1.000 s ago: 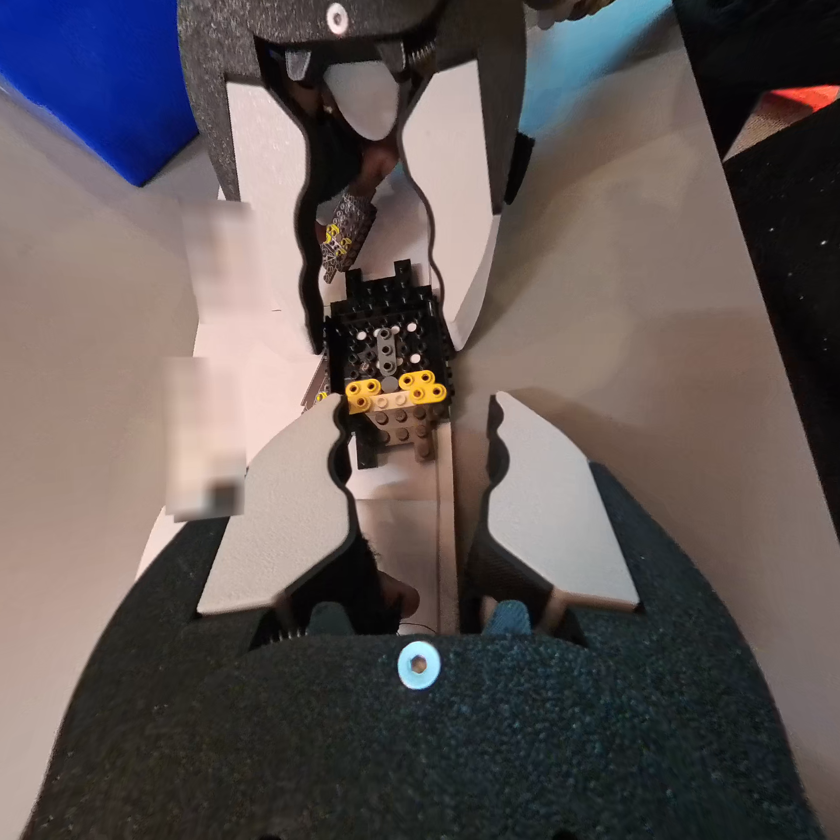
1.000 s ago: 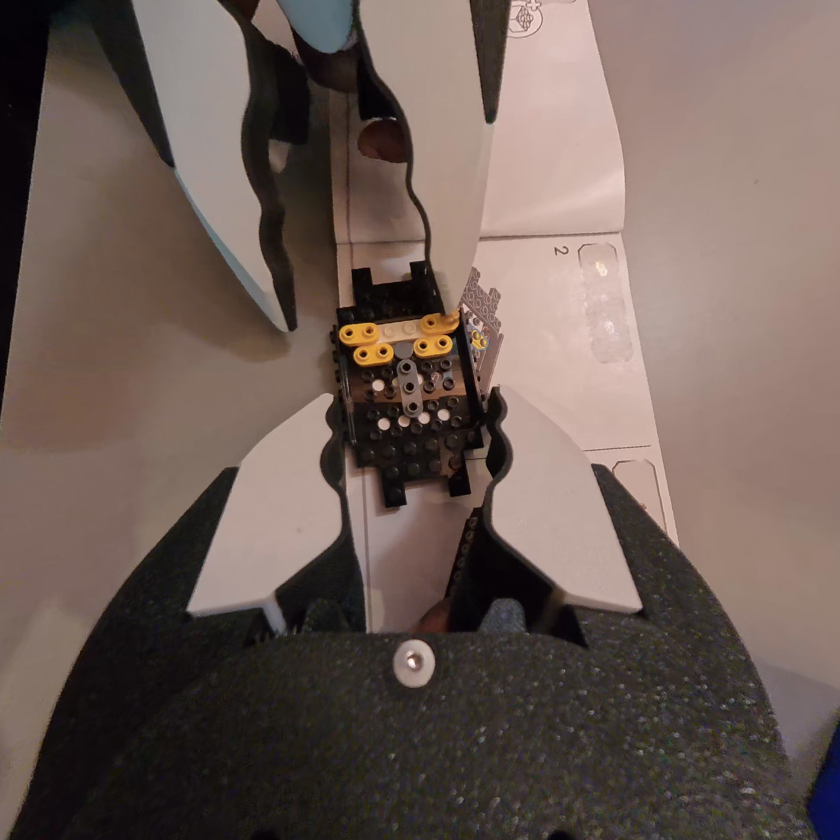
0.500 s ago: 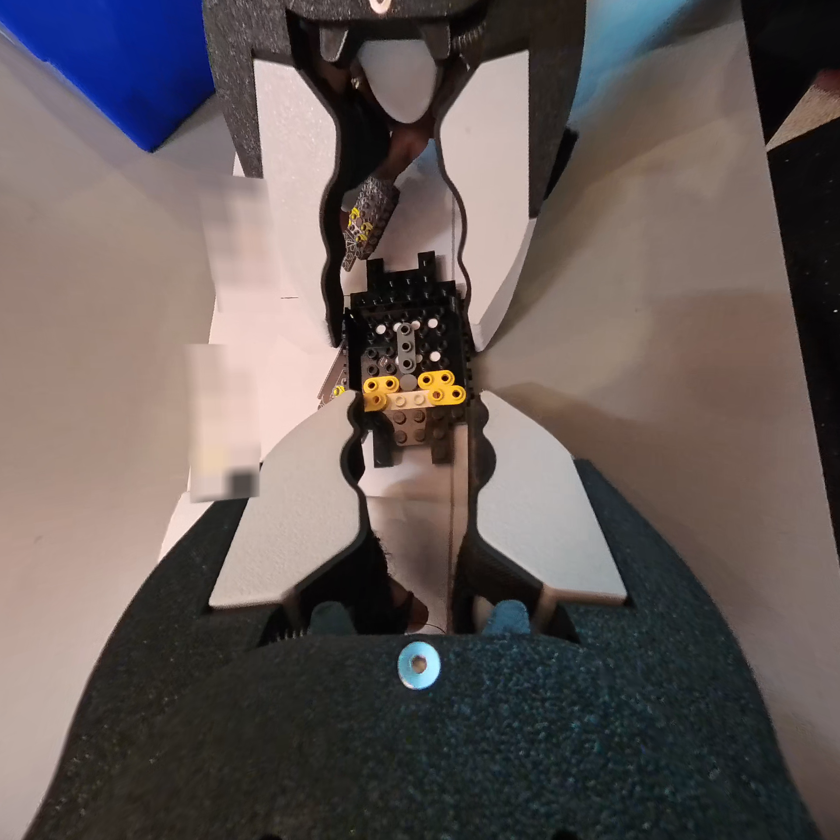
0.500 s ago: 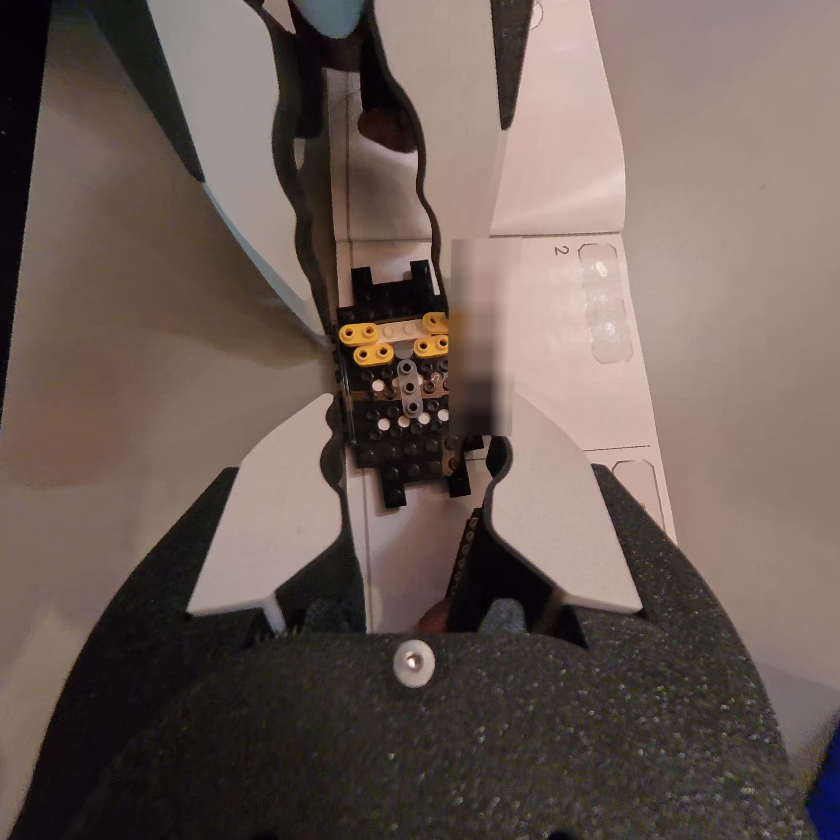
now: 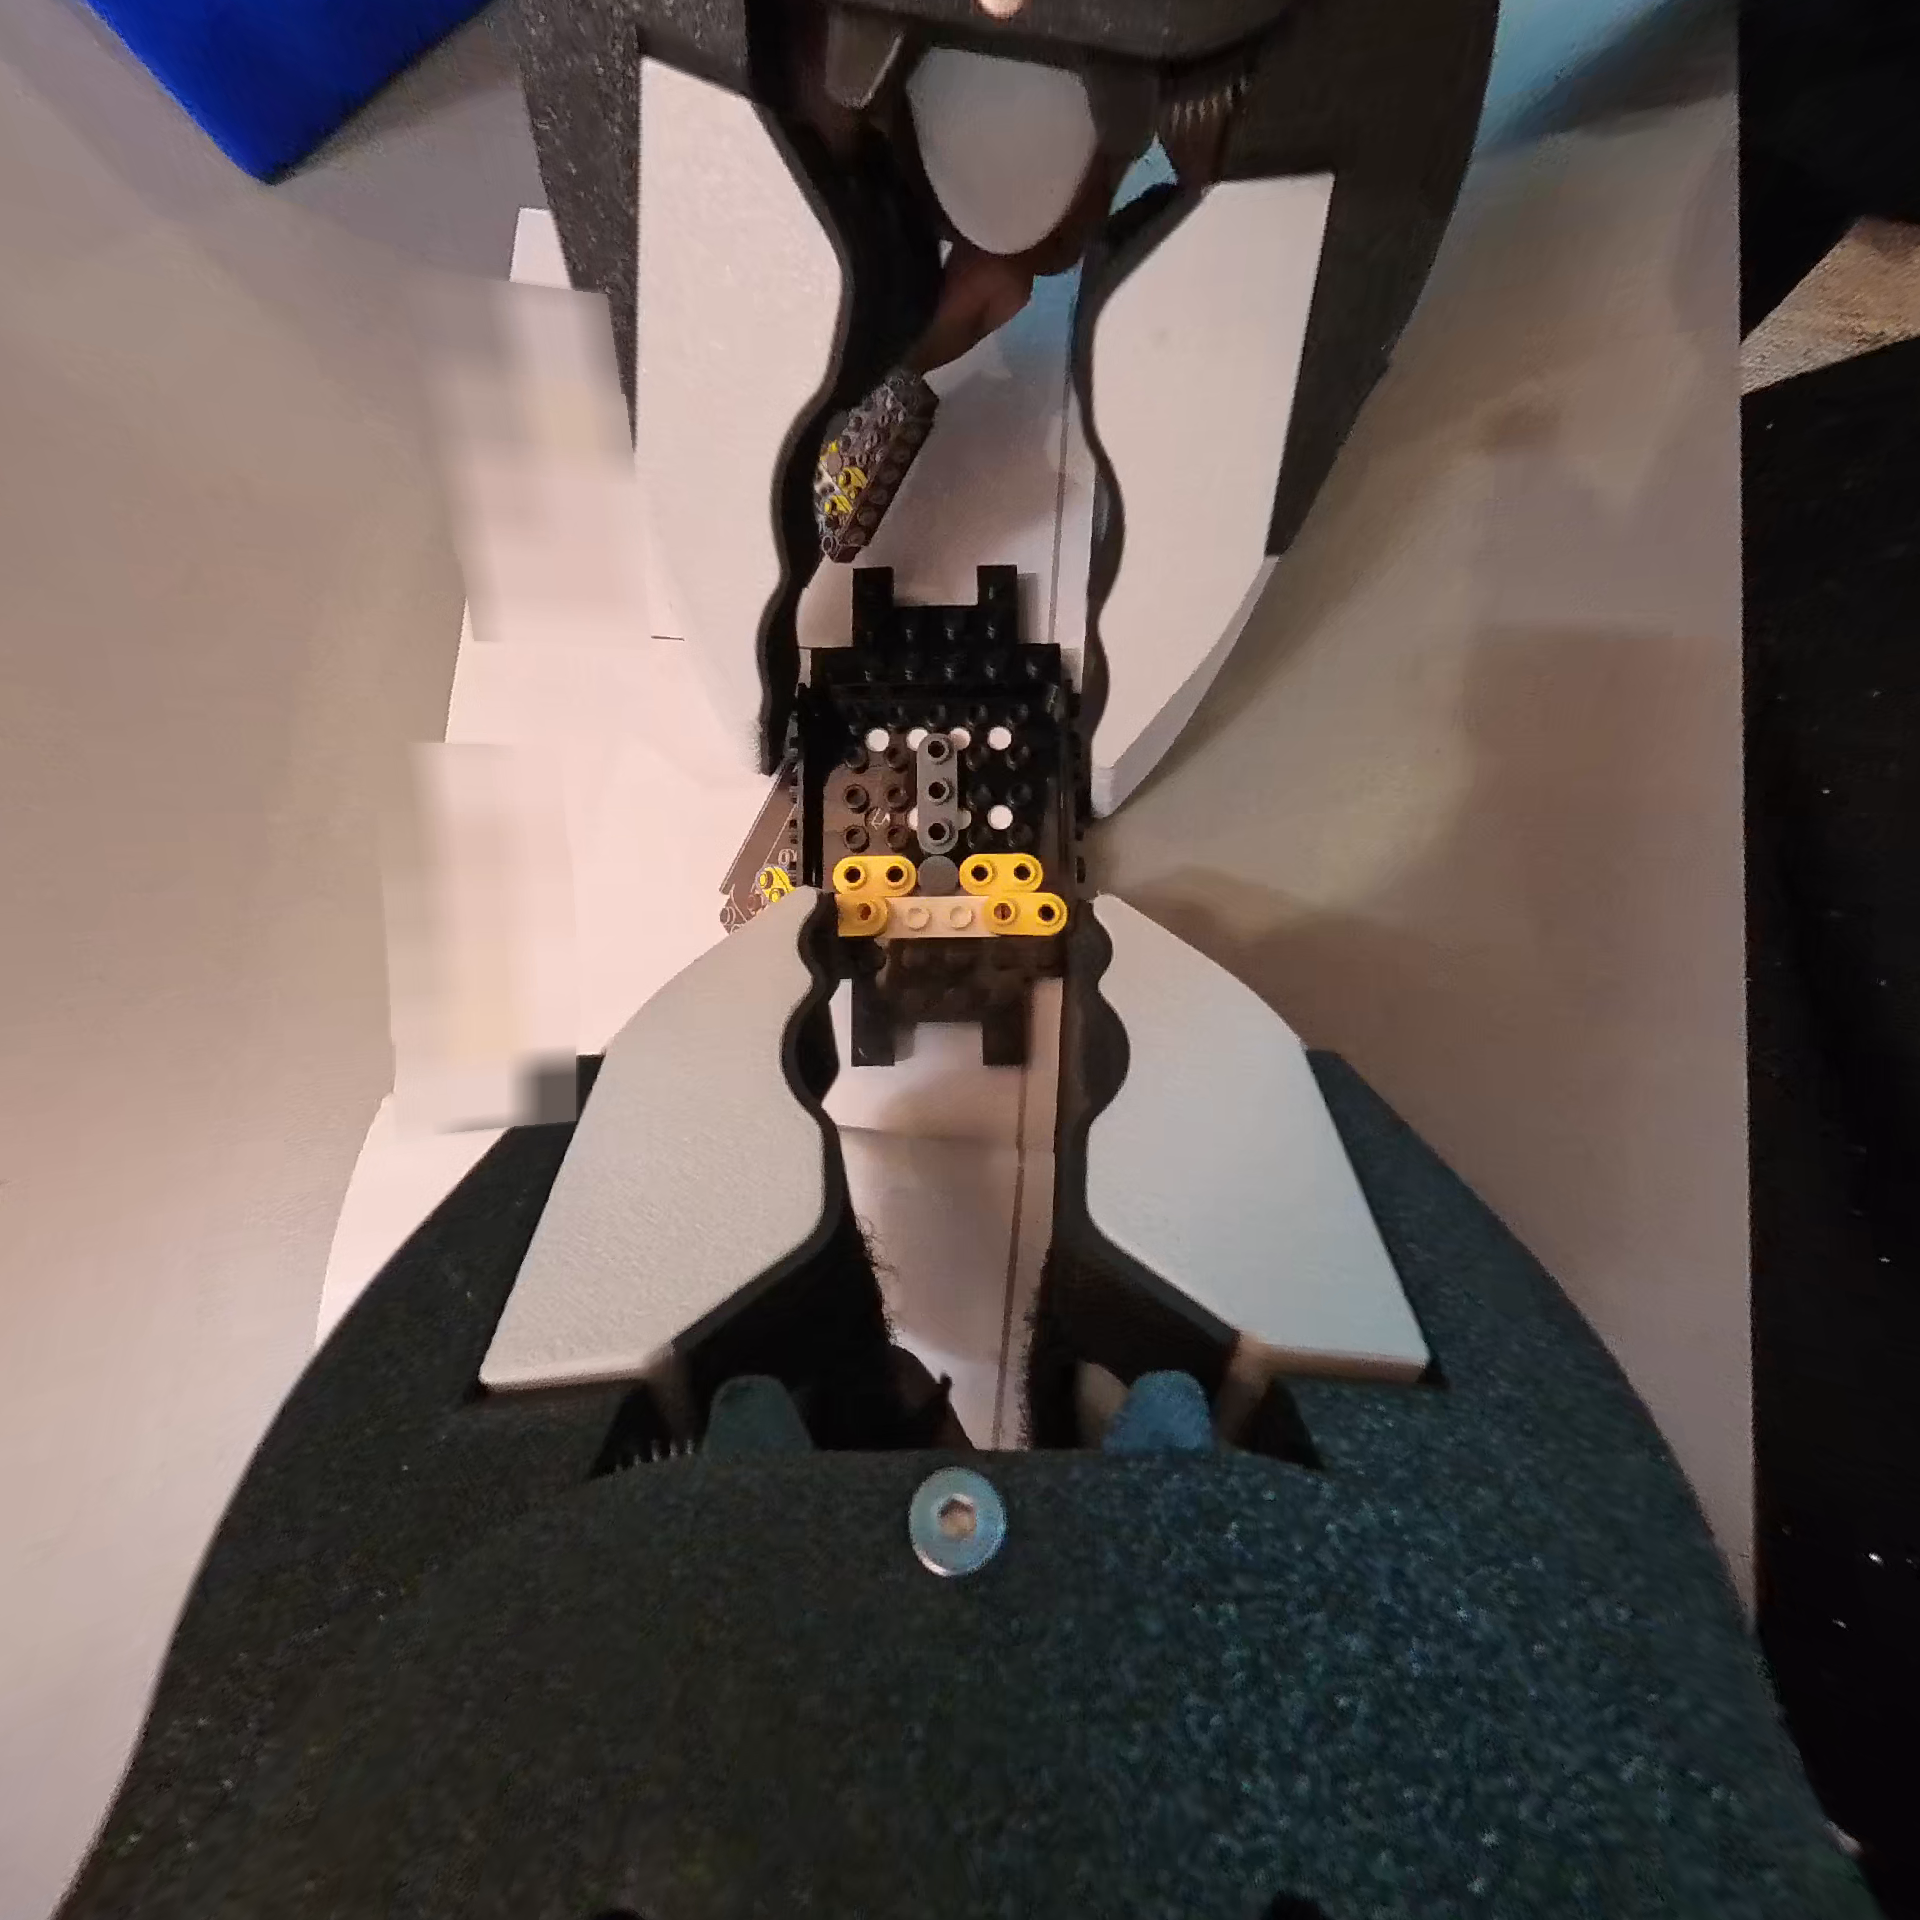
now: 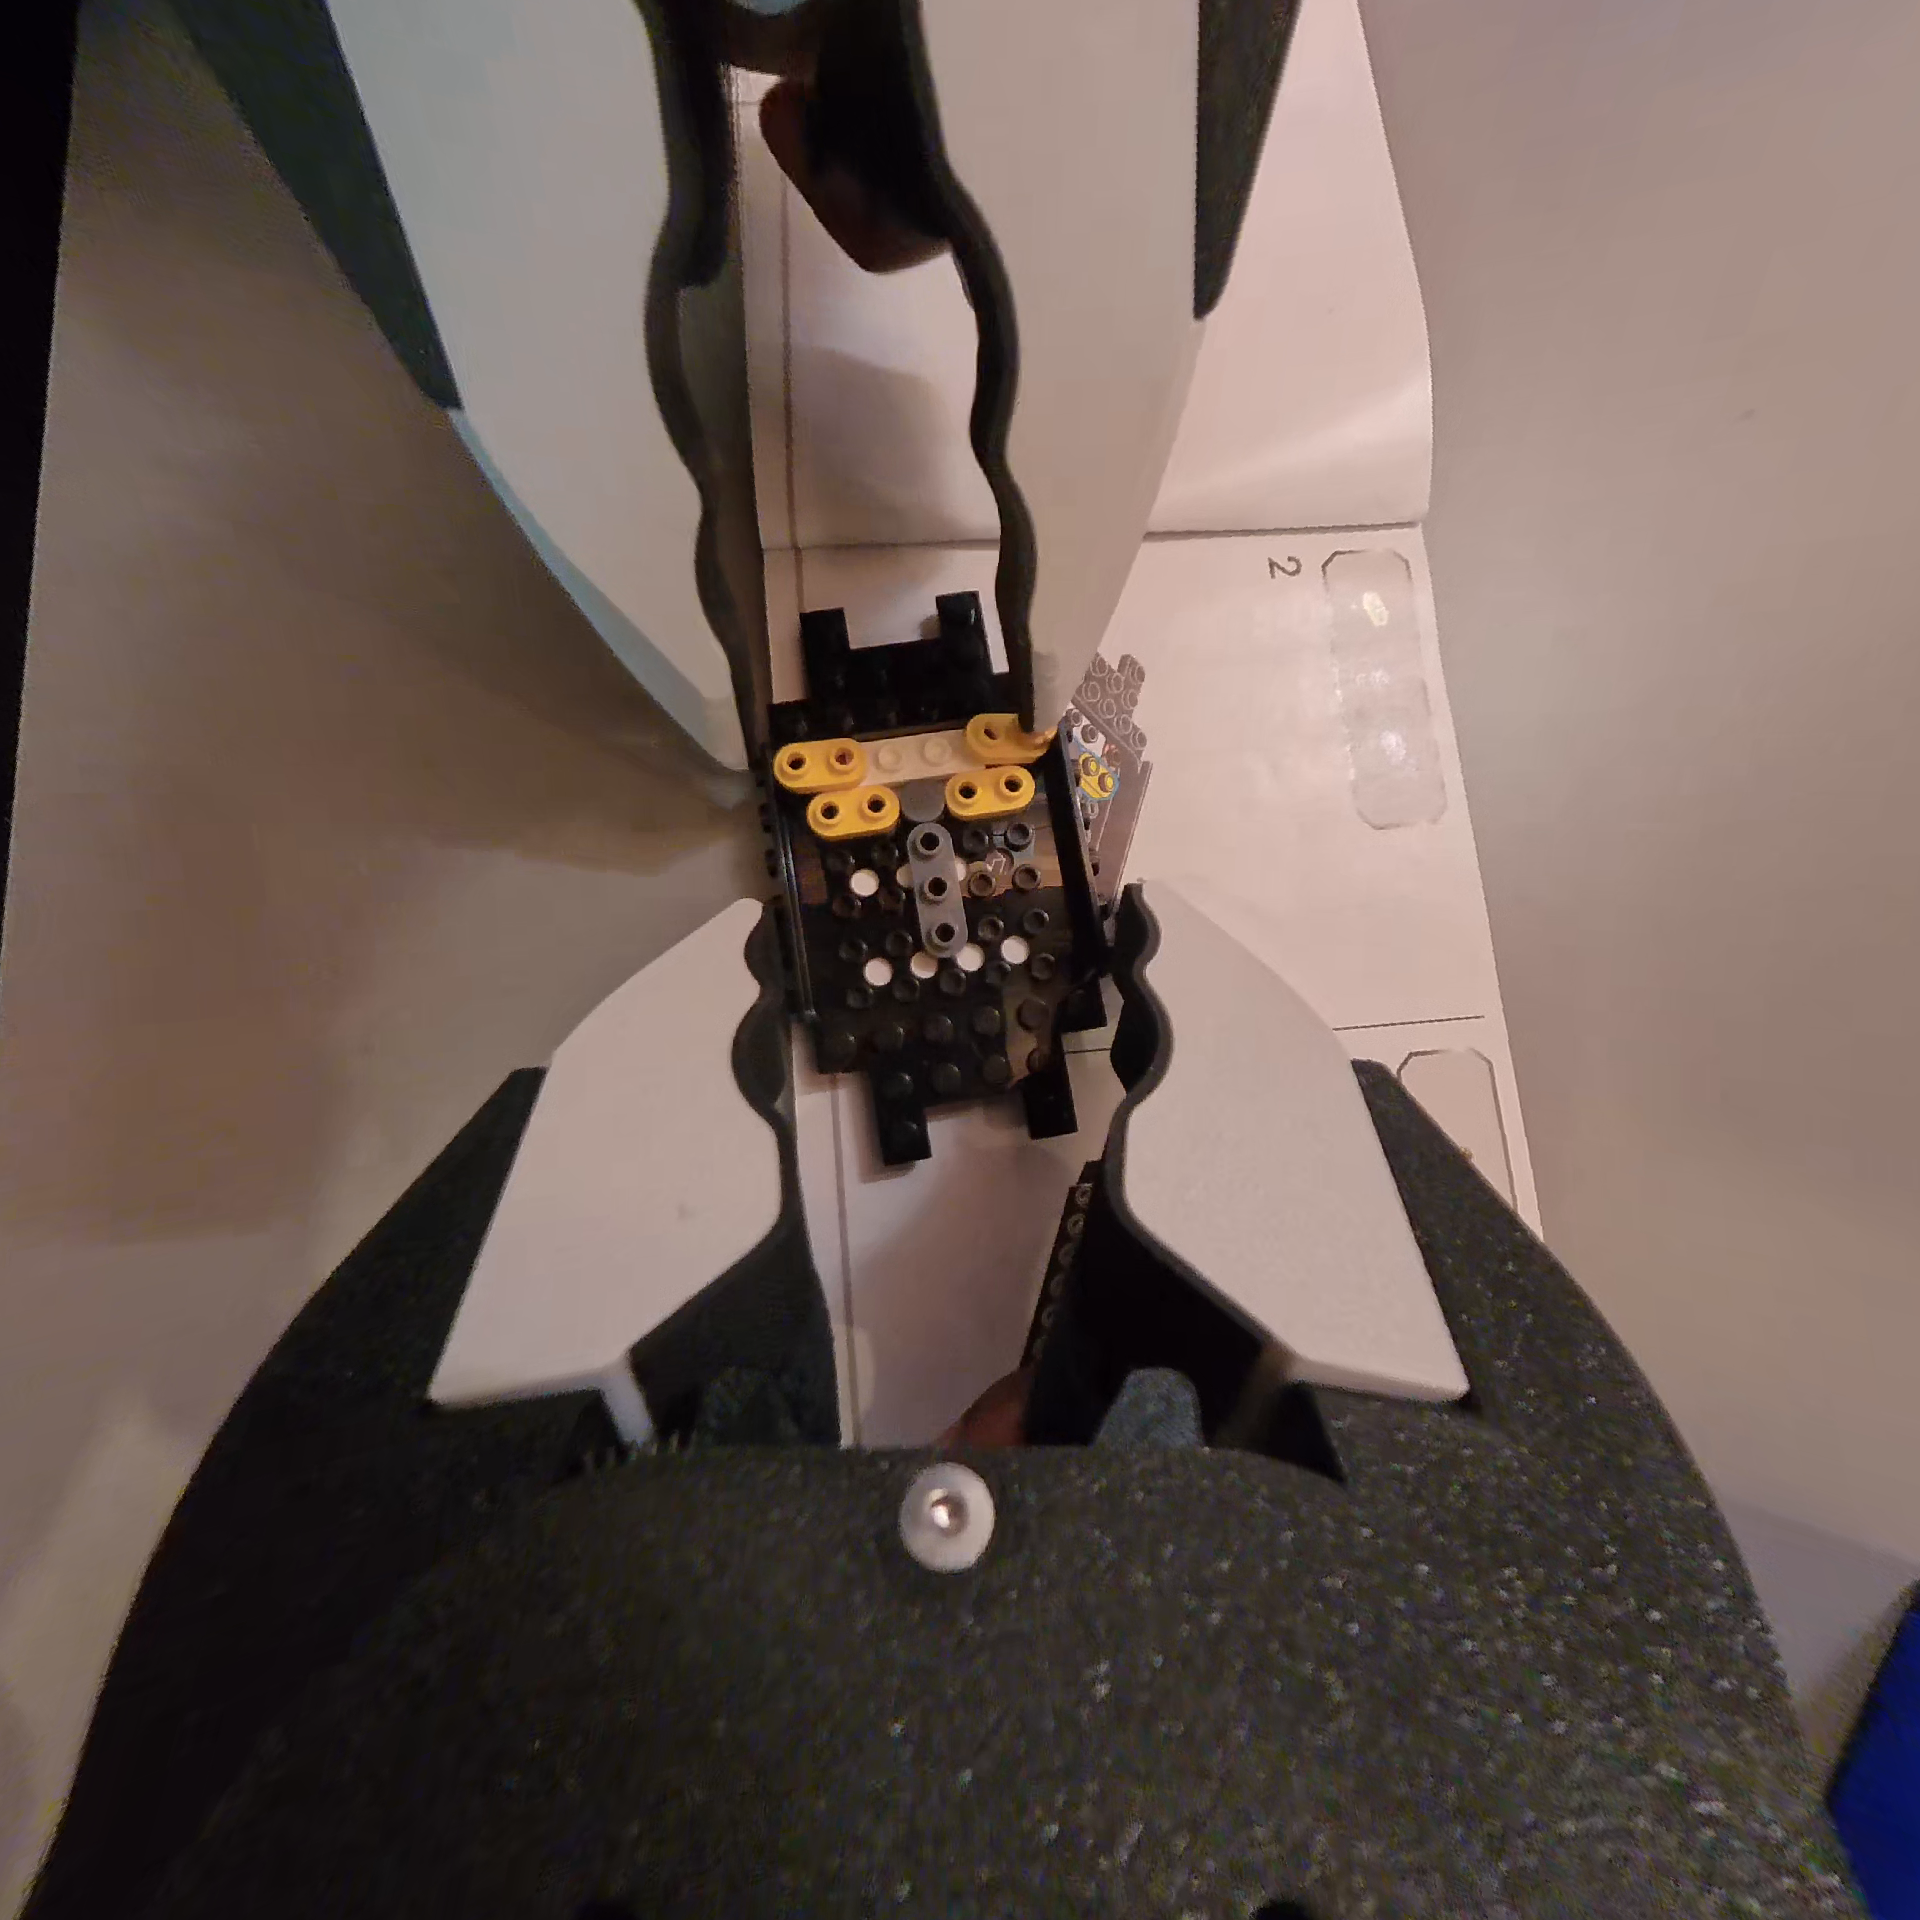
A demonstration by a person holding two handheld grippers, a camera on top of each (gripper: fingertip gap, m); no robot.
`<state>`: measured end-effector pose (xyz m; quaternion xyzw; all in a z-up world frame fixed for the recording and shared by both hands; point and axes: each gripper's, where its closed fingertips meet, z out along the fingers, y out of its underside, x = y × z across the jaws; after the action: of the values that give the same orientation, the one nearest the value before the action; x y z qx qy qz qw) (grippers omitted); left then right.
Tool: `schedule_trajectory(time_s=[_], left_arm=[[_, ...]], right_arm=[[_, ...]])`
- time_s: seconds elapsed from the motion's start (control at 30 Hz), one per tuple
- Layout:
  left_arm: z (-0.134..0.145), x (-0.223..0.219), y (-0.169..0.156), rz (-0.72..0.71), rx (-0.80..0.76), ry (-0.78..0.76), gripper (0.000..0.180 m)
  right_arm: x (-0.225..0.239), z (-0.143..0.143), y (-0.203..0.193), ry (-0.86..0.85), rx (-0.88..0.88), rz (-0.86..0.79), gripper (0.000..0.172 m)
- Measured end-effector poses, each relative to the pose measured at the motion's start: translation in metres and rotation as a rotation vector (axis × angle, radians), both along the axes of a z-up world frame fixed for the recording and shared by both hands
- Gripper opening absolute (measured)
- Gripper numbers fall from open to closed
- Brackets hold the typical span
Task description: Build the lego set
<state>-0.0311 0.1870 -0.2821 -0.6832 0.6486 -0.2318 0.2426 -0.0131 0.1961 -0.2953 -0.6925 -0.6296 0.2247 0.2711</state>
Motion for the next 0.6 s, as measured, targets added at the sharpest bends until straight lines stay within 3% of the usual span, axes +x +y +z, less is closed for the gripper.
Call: schedule_trajectory(time_s=[0.37,0.6], left_arm=[[0.0032,0.0017,0.0044,0.047,-0.177,-0.053,0.035],[0.0038,0.0017,0.0030,0.051,-0.196,-0.081,0.036]], right_arm=[[0.0000,-0.0001,-0.0004,-0.006,0.003,0.001,0.061],[0.0001,0.0000,-0.0009,-0.002,0.005,-0.002,0.061]])
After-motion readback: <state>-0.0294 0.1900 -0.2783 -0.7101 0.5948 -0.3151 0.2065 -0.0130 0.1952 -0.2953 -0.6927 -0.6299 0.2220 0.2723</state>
